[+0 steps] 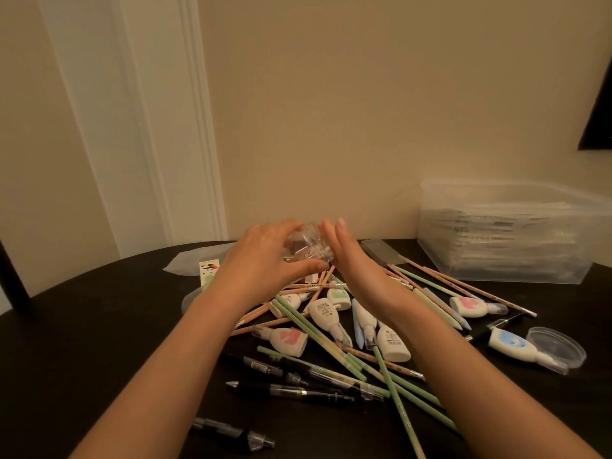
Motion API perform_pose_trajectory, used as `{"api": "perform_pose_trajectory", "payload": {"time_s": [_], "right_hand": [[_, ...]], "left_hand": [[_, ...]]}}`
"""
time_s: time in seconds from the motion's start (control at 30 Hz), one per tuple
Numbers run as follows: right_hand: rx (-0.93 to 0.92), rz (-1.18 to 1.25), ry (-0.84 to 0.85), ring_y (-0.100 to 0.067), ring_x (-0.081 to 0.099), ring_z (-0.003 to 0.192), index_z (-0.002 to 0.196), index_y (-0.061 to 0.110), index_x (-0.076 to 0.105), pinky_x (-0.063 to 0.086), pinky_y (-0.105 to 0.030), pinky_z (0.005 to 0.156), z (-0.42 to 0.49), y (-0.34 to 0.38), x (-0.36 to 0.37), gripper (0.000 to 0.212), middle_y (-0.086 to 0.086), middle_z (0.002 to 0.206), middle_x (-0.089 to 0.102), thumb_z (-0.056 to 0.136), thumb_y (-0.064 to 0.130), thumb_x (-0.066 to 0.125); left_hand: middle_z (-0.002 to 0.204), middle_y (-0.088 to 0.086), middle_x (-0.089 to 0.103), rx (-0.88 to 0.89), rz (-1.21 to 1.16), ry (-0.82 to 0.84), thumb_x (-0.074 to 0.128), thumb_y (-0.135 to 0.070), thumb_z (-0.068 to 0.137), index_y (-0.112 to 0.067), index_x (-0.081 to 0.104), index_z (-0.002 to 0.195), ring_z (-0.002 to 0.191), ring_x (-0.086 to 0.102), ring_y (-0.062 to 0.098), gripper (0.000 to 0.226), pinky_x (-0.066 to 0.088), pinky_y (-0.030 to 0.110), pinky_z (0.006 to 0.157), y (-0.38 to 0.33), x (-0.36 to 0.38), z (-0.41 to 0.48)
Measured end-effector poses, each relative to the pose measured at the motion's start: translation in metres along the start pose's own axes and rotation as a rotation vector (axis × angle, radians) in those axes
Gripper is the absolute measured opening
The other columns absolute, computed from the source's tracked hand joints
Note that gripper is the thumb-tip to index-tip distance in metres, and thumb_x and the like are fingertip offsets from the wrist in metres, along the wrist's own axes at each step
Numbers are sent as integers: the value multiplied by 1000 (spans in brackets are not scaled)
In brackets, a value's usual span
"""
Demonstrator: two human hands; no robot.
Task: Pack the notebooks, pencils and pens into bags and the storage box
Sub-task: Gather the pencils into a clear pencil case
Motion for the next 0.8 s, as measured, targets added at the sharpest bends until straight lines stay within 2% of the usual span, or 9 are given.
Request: {"api": "perform_pose_trajectory", "payload": {"time_s": [0.1,0.17,0.27,0.33,0.4,0.5,0.57,0.7,0.8], "right_hand": [[-19,-8,12,-10,-2,145,149,39,-4,4,-38,115,-5,2,6,64,15,158,-7,90,63,2],[-10,-24,28,-8,-5,145,149,39,-7,3,-38,115,-4,-3,7,63,17,157,-11,91,62,2],[7,20,61,-7,2,145,149,41,8,2,-43,117,3,-13,-1,71,18,157,3,86,73,5],[-33,26,31,-6,14,144,148,37,22,7,-41,118,8,-14,-17,80,15,156,19,81,79,10],[-43,-19,-99,-8,32,138,144,26,36,21,-36,115,11,-13,-42,70,9,149,38,91,67,19],[14,-242,-350,-14,52,119,129,18,55,39,-37,106,9,-25,-86,35,0,128,59,101,31,39],[79,-396,-448,-14,56,112,121,16,61,43,-33,98,7,-42,-103,27,-2,121,63,98,21,47],[251,-751,-405,-17,57,106,121,18,61,48,-30,86,20,-79,-107,28,-2,119,62,95,22,54],[349,-999,-349,-21,56,104,120,21,59,50,-33,83,38,-89,-111,28,-3,115,61,94,28,54]], "left_hand": [[124,-5,56,2,62,-16,59,-62,74,-29,41,138,116,46,16,74,38,33,94,0,1,0],[129,-5,53,6,90,10,59,-62,76,-29,38,139,120,42,17,74,34,33,97,1,4,0],[130,-5,52,8,66,41,59,-62,76,-30,37,140,121,42,15,75,35,34,99,5,7,0],[130,-5,52,5,2,54,60,-63,74,-31,37,140,120,45,15,77,40,37,99,5,11,1],[132,-6,51,6,-36,73,59,-63,73,-32,36,140,121,45,14,78,42,39,99,4,15,0],[132,-7,50,33,-86,90,59,-61,75,-34,35,140,115,45,8,75,40,32,96,-1,18,0],[131,-7,50,38,-111,56,58,-59,77,-34,34,140,115,45,7,72,38,30,94,-1,18,0],[128,-4,47,-15,-152,-63,51,-61,80,-34,31,138,112,46,11,67,40,29,88,3,12,0],[126,-4,45,-18,-143,-59,47,-63,78,-34,28,139,110,48,12,70,47,36,90,4,9,2]]}}
Point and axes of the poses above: each hand's wrist, its own z-axis towards the middle knuckle, its own x-axis out of the palm, y = z × x, the point moved 7 cm from there along z, towards the middle knuckle
